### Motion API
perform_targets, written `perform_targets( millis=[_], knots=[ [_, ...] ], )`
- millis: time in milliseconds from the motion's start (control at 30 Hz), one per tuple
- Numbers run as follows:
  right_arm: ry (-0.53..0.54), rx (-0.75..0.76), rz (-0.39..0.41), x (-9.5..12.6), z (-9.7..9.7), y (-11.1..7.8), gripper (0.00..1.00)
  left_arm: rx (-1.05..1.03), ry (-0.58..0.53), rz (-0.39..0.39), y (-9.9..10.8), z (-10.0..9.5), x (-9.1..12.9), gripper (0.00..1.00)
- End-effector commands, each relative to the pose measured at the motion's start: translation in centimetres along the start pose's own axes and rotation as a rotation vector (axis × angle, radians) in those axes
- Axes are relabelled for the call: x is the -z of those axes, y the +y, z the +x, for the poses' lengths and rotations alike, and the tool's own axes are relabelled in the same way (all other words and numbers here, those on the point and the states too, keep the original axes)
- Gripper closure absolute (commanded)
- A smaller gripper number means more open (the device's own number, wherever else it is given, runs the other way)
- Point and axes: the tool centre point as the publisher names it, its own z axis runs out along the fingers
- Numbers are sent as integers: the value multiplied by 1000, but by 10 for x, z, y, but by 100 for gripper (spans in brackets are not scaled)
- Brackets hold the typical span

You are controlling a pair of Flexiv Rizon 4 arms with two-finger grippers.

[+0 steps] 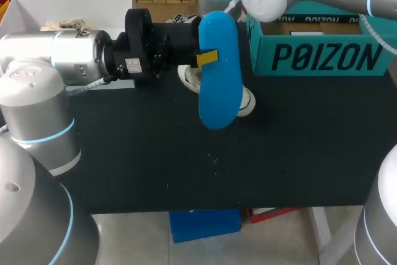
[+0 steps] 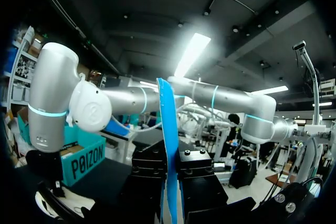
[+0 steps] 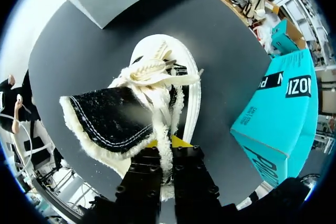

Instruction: Take the shoe out of the shoebox, open the shoe tongue, remove and reinsert the insole, then place the shoe into the shoebox

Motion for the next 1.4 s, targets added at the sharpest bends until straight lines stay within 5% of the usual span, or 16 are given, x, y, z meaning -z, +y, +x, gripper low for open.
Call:
perform_targets(
  millis=[33, 467, 867, 1400],
  knots=[
    [39, -706, -1, 10, 2, -10, 100, -2, -5, 2, 1, 0, -3, 100],
    [37, -852, -42, 16, 19, -20, 100, -2, -5, 2, 1, 0, -3, 100],
    [12, -792, -21, -25, 33, -13, 100, -2, -5, 2, 1, 0, -3, 100],
    [-40, -777, -29, -46, 17, -24, 100, -2, -5, 2, 1, 0, -3, 100]
  ],
)
